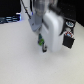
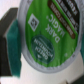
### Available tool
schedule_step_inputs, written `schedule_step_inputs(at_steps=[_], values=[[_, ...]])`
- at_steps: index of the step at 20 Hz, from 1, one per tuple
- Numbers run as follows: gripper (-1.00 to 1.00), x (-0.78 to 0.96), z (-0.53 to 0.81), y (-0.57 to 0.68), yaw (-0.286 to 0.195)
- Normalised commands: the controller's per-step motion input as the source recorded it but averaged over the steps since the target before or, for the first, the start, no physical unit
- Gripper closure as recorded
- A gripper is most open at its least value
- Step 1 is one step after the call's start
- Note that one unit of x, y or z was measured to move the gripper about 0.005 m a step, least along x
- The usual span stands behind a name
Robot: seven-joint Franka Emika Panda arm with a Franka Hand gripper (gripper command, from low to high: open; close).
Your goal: Open the kcup holder, insert the kcup into the holder, and close the kcup holder
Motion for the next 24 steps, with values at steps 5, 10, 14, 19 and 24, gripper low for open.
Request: schedule_step_inputs(at_steps=[5, 10, 14, 19, 24], values=[[1.00, -0.17, 0.51, 0.55, 0.079], [1.00, -0.22, 0.37, 0.50, 0.093], [1.00, -0.24, 0.32, 0.53, 0.069], [1.00, -0.24, 0.15, 0.50, 0.070], [1.00, -0.30, 0.01, 0.47, 0.108]])
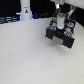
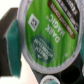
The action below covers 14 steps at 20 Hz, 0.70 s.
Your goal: Open the kcup holder, insert the kcup into the holder, and close the kcup holder
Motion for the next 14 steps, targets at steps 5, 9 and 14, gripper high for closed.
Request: schedule_step_inputs(at_steps=[5, 9, 14], values=[[1.00, -0.35, -0.02, 0.43, 0.110], [1.00, -0.33, -0.13, 0.25, 0.125], [1.00, -0.20, -0.22, 0.13, 0.093]])
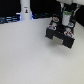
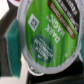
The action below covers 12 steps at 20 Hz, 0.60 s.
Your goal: Open the kcup holder, insert the kcup into the holder, and close the kcup holder
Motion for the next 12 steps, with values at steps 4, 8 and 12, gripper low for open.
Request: schedule_step_inputs(at_steps=[4, 8, 12], values=[[1.00, -0.14, -0.25, 0.04, 0.073], [1.00, -0.13, -0.26, 0.01, 0.061], [1.00, -0.09, -0.21, 0.01, 0.033]])
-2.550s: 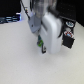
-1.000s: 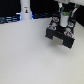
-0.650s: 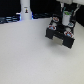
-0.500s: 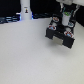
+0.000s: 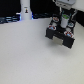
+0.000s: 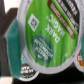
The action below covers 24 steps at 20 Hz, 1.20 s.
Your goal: Open the kcup holder, insert the kcup into the holder, and close the kcup holder
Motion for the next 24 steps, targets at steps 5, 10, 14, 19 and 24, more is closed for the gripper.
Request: schedule_step_inputs(at_steps=[5, 10, 14, 19, 24], values=[[1.00, -0.03, -0.15, -0.03, -0.001], [1.00, -0.06, -0.03, -0.01, 0.000], [1.00, -0.30, 0.30, 0.01, -0.008], [1.00, -0.33, 0.33, 0.00, -0.012], [1.00, -0.05, -0.15, -0.05, 0.015]])
